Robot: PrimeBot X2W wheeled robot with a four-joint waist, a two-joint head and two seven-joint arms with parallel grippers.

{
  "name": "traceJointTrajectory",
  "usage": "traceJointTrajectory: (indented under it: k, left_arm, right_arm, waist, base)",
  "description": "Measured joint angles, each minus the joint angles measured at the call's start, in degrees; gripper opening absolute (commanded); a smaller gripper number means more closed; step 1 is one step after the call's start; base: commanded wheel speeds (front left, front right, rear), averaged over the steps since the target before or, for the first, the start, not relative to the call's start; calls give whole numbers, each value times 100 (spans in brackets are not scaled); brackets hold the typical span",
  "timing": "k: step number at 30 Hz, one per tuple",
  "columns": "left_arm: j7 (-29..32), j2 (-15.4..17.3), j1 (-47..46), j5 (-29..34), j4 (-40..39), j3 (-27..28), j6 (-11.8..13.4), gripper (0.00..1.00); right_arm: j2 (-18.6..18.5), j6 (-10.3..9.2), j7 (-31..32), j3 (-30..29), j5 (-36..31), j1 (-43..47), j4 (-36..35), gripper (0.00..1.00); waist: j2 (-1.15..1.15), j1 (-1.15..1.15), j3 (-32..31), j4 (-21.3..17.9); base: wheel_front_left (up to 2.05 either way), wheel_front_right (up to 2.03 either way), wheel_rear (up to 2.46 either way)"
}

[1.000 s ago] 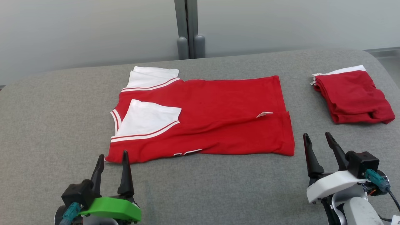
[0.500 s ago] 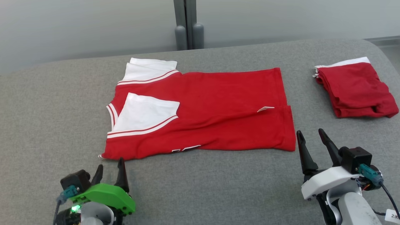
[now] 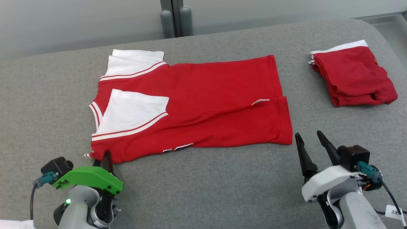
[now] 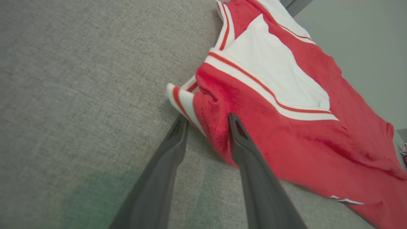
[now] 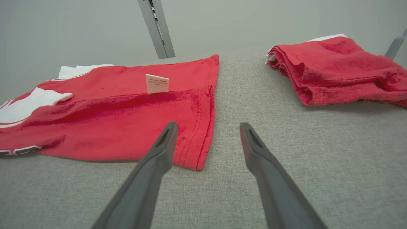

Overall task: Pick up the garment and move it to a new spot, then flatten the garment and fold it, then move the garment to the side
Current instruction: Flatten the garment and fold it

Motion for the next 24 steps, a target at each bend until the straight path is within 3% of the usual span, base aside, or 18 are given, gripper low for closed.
traceJointTrajectory:
  k: [3, 20, 22, 24]
  left_arm:
    - [-130, -1, -42, -53, 38, -25, -5, 0]
    - [-1015, -8, -237, 56, 60, -321, -236, 0]
    - [-1070, -8, -246, 54, 69, -336, -250, 0]
    - [-1115, -8, -260, 36, 79, -354, -254, 0]
  right_arm:
    - [0, 0, 136, -2, 79, -5, 134, 100]
    - [1, 0, 523, 287, 380, -1079, 1919, 100]
    - [1, 0, 502, 356, 447, -1214, 2124, 52]
    - [-2, 0, 464, 397, 537, -1321, 2298, 34]
  waist:
    - [0, 0, 61, -25]
    - [0, 0, 198, 293]
    - [0, 0, 208, 320]
    - [0, 0, 211, 332]
  base:
    - [0, 0, 0]
    - [0, 0, 0]
    - [0, 0, 0]
    - [0, 0, 0]
